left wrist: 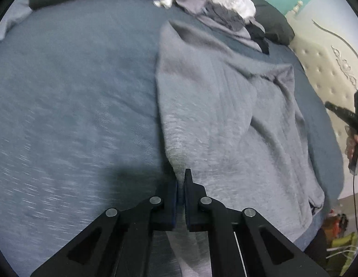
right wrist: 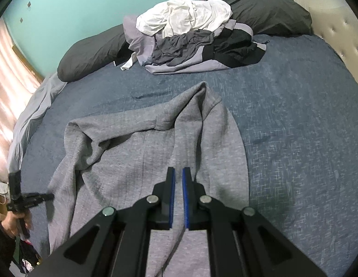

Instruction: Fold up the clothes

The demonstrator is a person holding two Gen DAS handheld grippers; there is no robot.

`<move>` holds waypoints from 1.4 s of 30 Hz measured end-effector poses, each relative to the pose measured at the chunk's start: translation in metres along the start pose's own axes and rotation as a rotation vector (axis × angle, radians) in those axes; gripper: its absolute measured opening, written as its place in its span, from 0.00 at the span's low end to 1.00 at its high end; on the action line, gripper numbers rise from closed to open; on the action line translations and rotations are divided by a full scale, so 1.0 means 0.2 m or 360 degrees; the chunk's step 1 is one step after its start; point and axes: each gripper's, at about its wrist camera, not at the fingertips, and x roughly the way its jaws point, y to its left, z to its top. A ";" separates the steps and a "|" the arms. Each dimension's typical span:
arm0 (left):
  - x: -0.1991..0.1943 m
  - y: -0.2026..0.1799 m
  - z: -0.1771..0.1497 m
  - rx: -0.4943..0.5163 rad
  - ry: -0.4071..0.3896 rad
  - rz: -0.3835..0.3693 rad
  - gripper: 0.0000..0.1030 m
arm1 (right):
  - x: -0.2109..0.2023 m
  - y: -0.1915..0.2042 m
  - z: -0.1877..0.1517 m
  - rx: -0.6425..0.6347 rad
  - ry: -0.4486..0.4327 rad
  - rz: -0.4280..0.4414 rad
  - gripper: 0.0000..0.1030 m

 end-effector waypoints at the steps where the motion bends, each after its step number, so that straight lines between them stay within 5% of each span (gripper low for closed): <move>1: -0.05 0.04 0.02 -0.0010 -0.0028 0.0031 0.04 | -0.01 0.00 0.00 0.0001 -0.0003 -0.0002 0.06; 9: -0.29 0.36 0.23 -0.0146 -0.0155 0.0296 0.04 | -0.02 -0.06 -0.01 0.0023 0.0004 -0.0031 0.06; 17: -0.20 0.68 0.20 -0.0361 -0.0003 0.0491 0.07 | 0.01 -0.12 -0.02 0.0026 0.0036 -0.0061 0.06; 22: -0.28 0.54 0.23 -0.0236 -0.0117 0.0541 0.11 | 0.06 -0.12 -0.01 0.0014 0.0062 -0.0055 0.06; 25: -0.35 0.49 0.28 -0.0235 -0.0222 0.0545 0.35 | 0.12 -0.11 -0.01 0.0009 0.0080 -0.0050 0.06; 32: -0.48 0.38 0.34 -0.0160 -0.0357 0.0526 0.36 | 0.26 -0.08 0.03 -0.0014 0.0120 -0.0042 0.07; 34: -0.53 0.37 0.36 -0.0167 -0.0392 0.0485 0.44 | 0.28 -0.06 0.04 -0.0025 0.0118 -0.0033 0.12; 37: -0.56 0.36 0.37 -0.0166 -0.0391 0.0520 0.49 | 0.29 -0.03 0.05 -0.0032 0.0112 -0.0013 0.15; 42: -0.51 0.17 0.42 -0.0044 -0.0369 0.0390 0.55 | 0.29 0.01 0.06 -0.0074 0.0108 -0.0024 0.15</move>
